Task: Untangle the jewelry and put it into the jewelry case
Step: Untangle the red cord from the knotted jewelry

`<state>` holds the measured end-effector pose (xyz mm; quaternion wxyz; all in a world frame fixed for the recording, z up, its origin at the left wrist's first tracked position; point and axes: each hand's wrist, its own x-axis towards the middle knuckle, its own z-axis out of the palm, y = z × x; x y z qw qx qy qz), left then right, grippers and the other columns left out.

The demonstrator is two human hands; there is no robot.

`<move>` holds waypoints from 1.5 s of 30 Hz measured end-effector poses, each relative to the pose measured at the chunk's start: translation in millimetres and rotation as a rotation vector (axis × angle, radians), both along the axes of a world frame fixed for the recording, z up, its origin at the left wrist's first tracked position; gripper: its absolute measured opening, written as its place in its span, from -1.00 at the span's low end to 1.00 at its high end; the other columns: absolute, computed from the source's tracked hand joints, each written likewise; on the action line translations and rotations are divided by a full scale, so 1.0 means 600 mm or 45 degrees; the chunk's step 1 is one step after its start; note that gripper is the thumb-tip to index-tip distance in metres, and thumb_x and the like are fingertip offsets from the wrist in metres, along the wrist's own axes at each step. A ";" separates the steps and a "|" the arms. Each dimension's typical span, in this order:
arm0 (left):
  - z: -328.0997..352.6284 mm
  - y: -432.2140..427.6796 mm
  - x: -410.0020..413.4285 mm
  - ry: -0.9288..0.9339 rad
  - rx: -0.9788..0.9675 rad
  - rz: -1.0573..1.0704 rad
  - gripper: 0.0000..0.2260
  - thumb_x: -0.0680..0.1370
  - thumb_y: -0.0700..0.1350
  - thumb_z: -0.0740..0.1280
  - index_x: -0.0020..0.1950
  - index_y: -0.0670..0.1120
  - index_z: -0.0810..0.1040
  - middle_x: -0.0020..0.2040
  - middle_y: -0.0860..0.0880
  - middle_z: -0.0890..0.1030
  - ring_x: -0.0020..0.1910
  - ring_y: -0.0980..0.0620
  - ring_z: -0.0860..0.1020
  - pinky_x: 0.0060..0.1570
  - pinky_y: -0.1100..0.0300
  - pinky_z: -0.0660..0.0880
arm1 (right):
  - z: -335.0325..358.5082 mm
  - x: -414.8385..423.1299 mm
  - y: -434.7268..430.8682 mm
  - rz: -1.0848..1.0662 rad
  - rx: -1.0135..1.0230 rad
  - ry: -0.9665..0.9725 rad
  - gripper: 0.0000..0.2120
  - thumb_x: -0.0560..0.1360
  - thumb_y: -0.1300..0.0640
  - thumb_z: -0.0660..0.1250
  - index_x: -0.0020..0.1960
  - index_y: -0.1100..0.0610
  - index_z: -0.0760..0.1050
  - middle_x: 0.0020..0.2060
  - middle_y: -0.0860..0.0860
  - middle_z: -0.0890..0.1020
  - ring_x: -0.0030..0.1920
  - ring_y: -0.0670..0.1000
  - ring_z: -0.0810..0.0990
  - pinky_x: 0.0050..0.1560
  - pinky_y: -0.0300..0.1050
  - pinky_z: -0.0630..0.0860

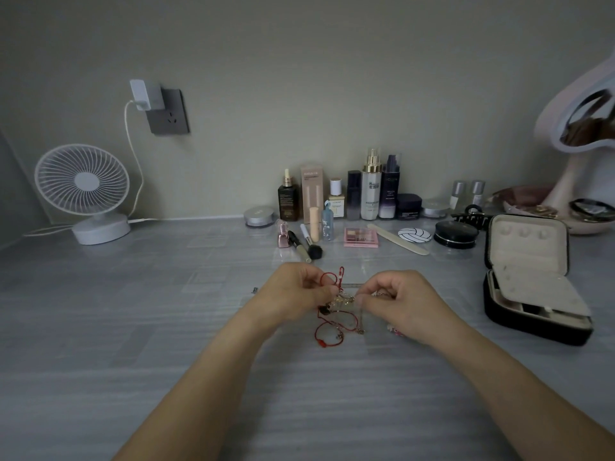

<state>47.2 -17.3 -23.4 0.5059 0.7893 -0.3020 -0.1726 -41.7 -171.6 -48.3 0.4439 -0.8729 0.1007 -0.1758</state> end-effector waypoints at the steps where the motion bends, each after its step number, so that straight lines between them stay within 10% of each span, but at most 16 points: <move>1: -0.001 0.000 -0.001 0.008 -0.016 -0.007 -0.89 0.48 -0.20 0.39 -0.23 -0.04 0.54 -0.36 0.05 0.54 -0.52 0.31 0.46 -0.51 0.50 0.31 | -0.001 0.000 0.000 0.003 -0.004 0.019 -0.93 0.40 0.13 0.44 -0.25 0.02 0.60 -0.68 -0.18 0.40 -0.61 -0.19 0.35 -0.50 -0.36 0.26; 16: -0.005 -0.005 -0.013 0.049 -0.010 -0.041 -0.91 0.46 -0.12 0.41 -0.19 -0.08 0.53 -0.31 0.03 0.56 -0.45 0.30 0.49 -0.50 0.50 0.33 | -0.012 0.003 0.019 -0.003 -0.130 -0.097 -0.90 0.41 0.12 0.43 -0.26 -0.04 0.60 -0.64 -0.15 0.44 -0.59 -0.15 0.33 -0.52 -0.34 0.26; 22: -0.008 -0.006 -0.005 0.062 -0.010 0.099 -0.88 0.48 -0.06 0.39 -0.26 -0.01 0.55 -0.34 0.09 0.57 -0.42 0.22 0.49 -0.47 0.36 0.27 | -0.007 0.001 0.022 -0.048 -0.186 -0.115 -0.91 0.39 0.05 0.44 -0.27 -0.09 0.59 -0.31 0.05 0.68 -0.23 0.13 0.62 -0.16 0.01 0.56; 28: -0.010 -0.008 -0.004 0.111 -0.028 0.129 -0.86 0.49 -0.06 0.38 -0.28 -0.01 0.55 -0.37 0.10 0.58 -0.41 0.19 0.48 -0.45 0.33 0.26 | -0.001 -0.003 0.023 -0.022 -0.146 -0.096 -0.88 0.39 0.12 0.44 -0.30 -0.02 0.58 -0.68 -0.15 0.35 -0.59 -0.14 0.30 -0.51 -0.38 0.25; 34: -0.003 0.011 0.020 0.268 -0.180 0.279 -0.90 0.51 -0.09 0.36 -0.15 -0.09 0.60 -0.34 0.08 0.64 -0.44 0.20 0.51 -0.40 0.28 0.28 | -0.001 -0.008 0.023 0.028 -0.086 -0.062 -0.88 0.39 0.12 0.44 -0.31 -0.02 0.58 -0.62 -0.15 0.39 -0.54 -0.21 0.34 -0.42 -0.35 0.28; 39: -0.006 0.007 0.018 0.009 0.200 0.184 -0.89 0.51 -0.13 0.34 -0.22 -0.03 0.55 -0.31 0.07 0.57 -0.33 0.16 0.49 -0.43 0.35 0.34 | 0.001 -0.005 0.020 0.054 -0.060 -0.103 -0.85 0.40 0.13 0.44 -0.30 -0.06 0.58 -0.58 -0.20 0.51 -0.52 -0.21 0.38 -0.43 -0.40 0.31; 45: -0.019 0.001 0.008 -0.090 0.221 -0.221 -0.73 0.46 -0.20 0.40 0.12 0.02 0.55 0.12 0.04 0.55 0.07 0.10 0.52 0.09 0.19 0.50 | 0.015 -0.005 0.022 0.098 0.004 -0.112 -0.82 0.53 0.20 0.27 -0.11 -0.01 0.60 -0.47 -0.04 0.56 -0.50 -0.13 0.49 -0.46 -0.29 0.42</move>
